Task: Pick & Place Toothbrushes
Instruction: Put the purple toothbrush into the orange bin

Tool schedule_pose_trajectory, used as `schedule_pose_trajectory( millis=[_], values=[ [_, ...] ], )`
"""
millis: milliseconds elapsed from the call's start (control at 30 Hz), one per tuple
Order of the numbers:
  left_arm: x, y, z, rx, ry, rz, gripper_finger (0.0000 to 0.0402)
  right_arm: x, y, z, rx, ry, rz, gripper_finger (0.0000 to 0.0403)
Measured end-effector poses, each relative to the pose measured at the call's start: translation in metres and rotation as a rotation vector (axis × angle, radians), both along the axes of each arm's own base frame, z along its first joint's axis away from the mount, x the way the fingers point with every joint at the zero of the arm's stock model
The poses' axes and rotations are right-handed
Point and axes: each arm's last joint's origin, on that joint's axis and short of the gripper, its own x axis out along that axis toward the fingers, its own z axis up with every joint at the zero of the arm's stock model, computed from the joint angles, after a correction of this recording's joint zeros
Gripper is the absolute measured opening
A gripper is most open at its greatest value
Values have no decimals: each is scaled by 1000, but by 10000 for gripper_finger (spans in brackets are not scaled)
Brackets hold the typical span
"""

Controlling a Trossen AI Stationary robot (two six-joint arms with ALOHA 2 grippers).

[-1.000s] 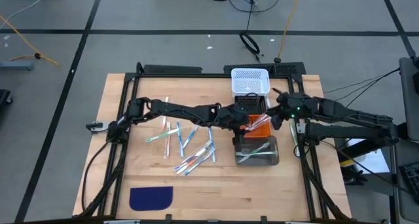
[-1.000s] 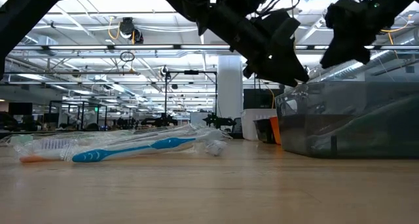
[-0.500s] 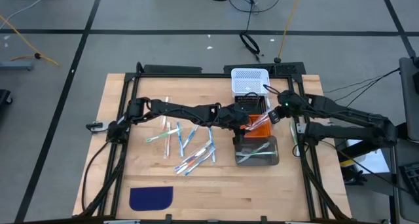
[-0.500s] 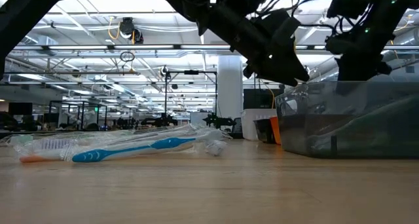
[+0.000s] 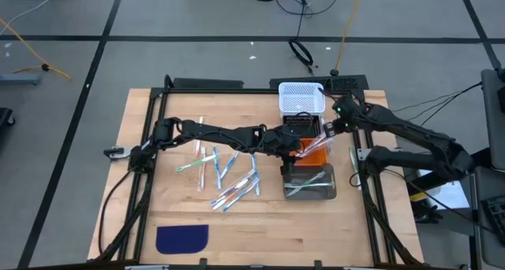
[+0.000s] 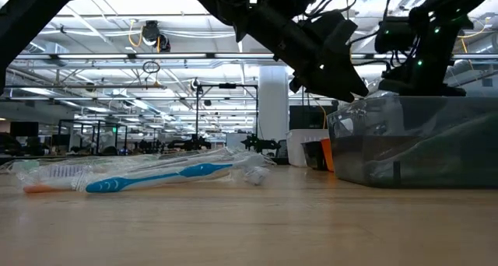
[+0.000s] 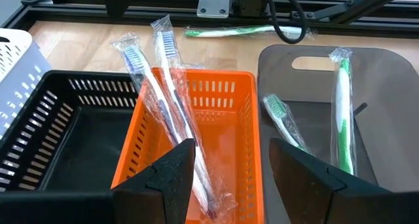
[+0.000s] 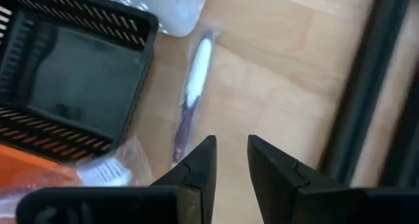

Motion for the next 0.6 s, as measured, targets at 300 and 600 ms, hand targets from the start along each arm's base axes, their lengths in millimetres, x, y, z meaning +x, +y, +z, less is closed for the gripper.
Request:
schedule_pose_trajectory(
  millis=[300,600],
  values=[
    [0,0,0,0,3,0,198,4,-29,-20,72,-9,-26,78],
    [-1,0,0,3,7,-2,198,-4,-46,-48,146,-83,-43,107]
  ],
)
